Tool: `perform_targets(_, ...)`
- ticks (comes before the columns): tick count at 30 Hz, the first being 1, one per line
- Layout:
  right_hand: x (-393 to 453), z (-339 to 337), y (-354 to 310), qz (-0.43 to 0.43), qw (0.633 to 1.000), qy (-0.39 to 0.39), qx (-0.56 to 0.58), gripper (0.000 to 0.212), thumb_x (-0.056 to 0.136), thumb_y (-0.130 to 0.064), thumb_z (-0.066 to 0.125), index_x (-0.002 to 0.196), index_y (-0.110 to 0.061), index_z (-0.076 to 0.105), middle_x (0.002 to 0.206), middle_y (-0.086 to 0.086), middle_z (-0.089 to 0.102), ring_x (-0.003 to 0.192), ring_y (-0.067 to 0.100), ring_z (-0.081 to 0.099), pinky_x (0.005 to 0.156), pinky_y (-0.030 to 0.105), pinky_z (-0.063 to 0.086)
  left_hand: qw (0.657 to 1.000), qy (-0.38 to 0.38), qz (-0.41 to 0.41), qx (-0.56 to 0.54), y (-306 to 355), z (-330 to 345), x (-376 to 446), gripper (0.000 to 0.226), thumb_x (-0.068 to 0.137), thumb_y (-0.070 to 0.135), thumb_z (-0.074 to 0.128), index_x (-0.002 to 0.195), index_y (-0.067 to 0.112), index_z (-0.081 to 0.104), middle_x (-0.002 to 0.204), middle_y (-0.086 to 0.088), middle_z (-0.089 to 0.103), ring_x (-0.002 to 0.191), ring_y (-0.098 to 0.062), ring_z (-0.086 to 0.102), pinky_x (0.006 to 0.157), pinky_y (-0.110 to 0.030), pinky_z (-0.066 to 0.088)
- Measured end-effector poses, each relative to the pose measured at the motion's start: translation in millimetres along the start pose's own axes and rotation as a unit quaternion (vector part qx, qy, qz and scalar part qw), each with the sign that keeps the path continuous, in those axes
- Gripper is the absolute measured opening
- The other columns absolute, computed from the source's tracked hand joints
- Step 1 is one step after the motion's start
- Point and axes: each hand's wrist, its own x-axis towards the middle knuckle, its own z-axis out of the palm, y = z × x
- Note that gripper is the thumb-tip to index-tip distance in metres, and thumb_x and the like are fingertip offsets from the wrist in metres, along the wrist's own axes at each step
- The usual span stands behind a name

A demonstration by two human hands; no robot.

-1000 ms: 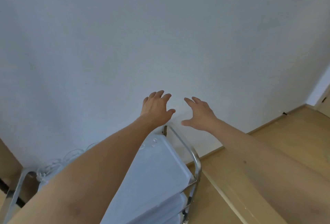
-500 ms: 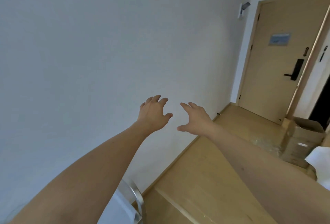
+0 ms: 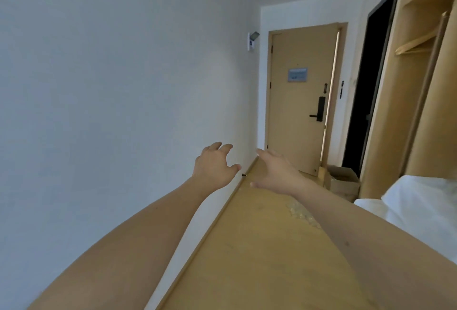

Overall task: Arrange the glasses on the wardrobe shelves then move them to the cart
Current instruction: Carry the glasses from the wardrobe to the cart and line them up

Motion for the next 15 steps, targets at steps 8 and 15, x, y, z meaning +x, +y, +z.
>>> perform_targets(8,33.7,-19.2,86.1,0.081,0.996,0.032,-0.016,0.106,0.076,-0.054,0.079,0.161,-0.03,0.019,0.165,0.004,0.024,0.149,0.033,0.023,0.114,0.045,0.031,0.997,-0.034,0.065,-0.022,62.0,57.8,71.4,0.07,0.093,0.05,0.064,0.154,0.027,0.039,0.164,-0.008,0.03,0.15,-0.027,0.026,0.119,-0.046,0.03)
perform_targets(15,61.9,-17.9,118.6,0.123,0.991,0.053,-0.02,0.104,0.078,-0.054,0.08,0.16,-0.026,0.022,0.162,0.004,0.028,0.146,0.031,0.029,0.115,0.047,0.036,0.99,-0.067,0.119,-0.025,71.7,94.4,120.1,0.071,0.092,0.047,0.065,0.154,0.025,0.038,0.162,-0.009,0.032,0.149,-0.028,0.026,0.117,-0.047,0.032)
